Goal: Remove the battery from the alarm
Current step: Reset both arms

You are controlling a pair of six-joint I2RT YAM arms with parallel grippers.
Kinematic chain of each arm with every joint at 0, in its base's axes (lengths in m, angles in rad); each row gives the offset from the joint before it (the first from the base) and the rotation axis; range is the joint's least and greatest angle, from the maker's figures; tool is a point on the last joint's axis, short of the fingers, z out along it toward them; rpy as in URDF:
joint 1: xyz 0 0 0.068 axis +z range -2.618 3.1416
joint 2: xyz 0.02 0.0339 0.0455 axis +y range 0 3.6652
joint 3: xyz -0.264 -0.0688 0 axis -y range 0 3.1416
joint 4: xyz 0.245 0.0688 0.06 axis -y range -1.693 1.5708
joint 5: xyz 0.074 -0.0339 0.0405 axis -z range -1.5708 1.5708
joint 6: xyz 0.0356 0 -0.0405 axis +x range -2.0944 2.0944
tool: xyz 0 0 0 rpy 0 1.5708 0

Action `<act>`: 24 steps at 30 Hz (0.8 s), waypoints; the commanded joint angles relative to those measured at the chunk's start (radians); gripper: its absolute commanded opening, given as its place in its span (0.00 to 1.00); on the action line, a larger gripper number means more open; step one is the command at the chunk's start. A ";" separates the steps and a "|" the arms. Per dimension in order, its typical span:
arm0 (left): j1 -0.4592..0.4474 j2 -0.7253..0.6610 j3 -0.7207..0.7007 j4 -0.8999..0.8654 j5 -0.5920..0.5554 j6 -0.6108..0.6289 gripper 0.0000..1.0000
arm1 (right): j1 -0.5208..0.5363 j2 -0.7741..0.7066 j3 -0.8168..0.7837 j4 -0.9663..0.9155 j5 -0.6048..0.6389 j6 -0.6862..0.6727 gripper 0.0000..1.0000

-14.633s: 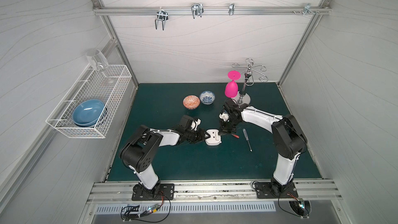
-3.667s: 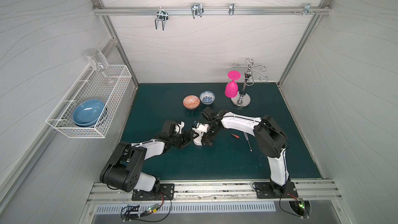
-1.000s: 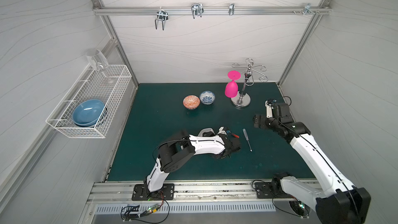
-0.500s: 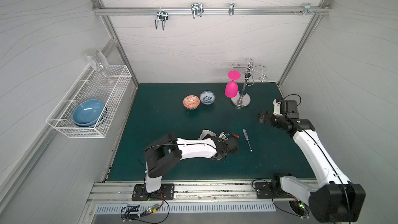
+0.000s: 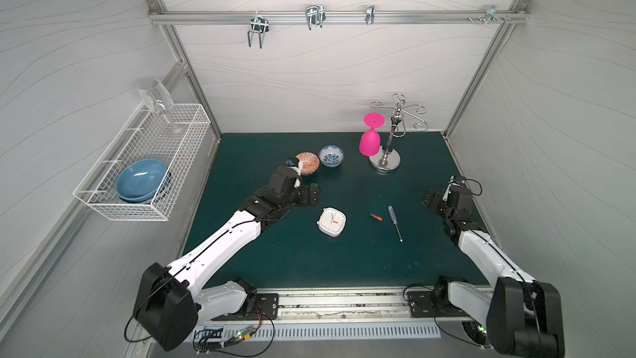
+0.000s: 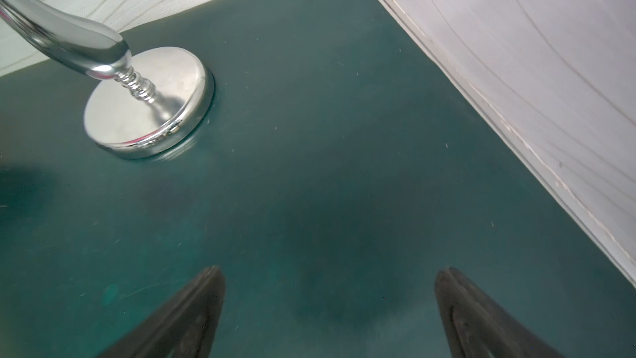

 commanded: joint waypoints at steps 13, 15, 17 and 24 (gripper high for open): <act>0.268 -0.016 -0.411 0.709 -0.412 0.355 1.00 | 0.057 0.448 0.019 0.584 -0.129 -0.149 0.99; 0.282 0.055 -0.443 0.831 -0.403 0.404 1.00 | 0.054 0.441 0.022 0.567 -0.133 -0.147 0.99; 0.310 0.138 -0.474 0.976 -0.311 0.431 1.00 | 0.054 0.442 0.024 0.562 -0.131 -0.146 0.99; 0.423 0.387 -0.545 1.290 -0.123 0.395 1.00 | 0.055 0.442 0.024 0.562 -0.130 -0.147 0.99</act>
